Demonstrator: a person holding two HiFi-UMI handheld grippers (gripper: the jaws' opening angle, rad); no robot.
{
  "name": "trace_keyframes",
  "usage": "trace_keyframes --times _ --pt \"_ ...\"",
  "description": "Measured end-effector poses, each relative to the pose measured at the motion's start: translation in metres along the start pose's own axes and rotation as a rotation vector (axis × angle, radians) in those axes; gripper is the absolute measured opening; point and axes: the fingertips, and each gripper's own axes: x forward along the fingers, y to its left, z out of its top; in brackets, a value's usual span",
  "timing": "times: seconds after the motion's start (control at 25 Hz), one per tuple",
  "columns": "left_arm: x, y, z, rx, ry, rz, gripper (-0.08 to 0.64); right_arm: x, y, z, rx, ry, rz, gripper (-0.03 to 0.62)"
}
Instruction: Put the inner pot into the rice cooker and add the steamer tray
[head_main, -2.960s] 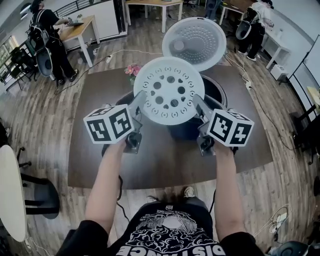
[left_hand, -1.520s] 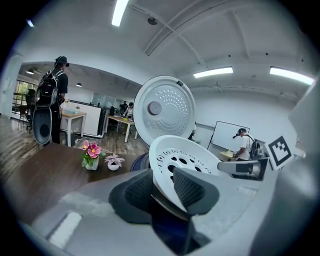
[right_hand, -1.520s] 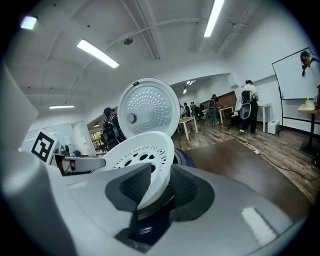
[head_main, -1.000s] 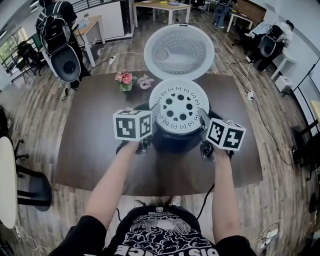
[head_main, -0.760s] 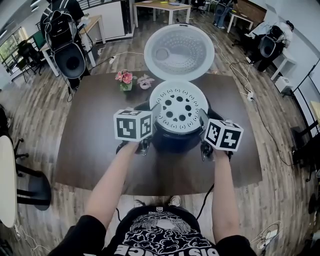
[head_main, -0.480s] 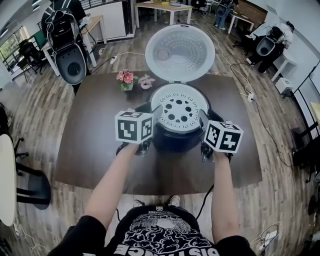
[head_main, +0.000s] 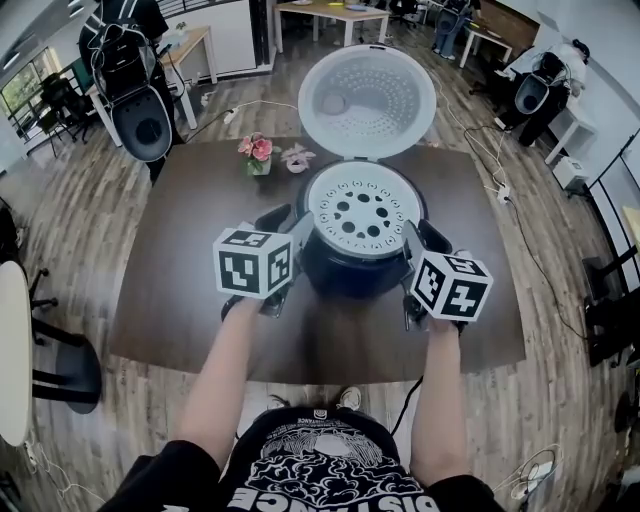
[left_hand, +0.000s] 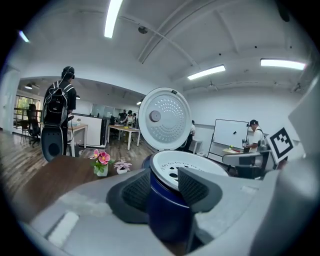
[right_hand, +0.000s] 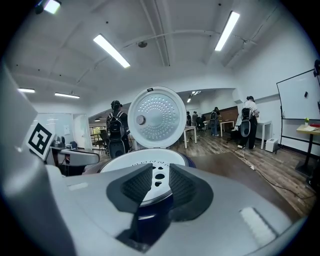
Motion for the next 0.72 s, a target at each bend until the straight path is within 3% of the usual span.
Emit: trace_keyframes --times 0.52,0.72 --pt "-0.026 0.003 0.024 0.134 -0.078 0.003 0.078 -0.029 0.001 0.021 -0.074 -0.098 -0.028 0.001" --pt "-0.028 0.003 0.025 0.134 -0.102 0.002 0.013 -0.035 0.001 0.024 -0.102 -0.144 -0.041 0.0"
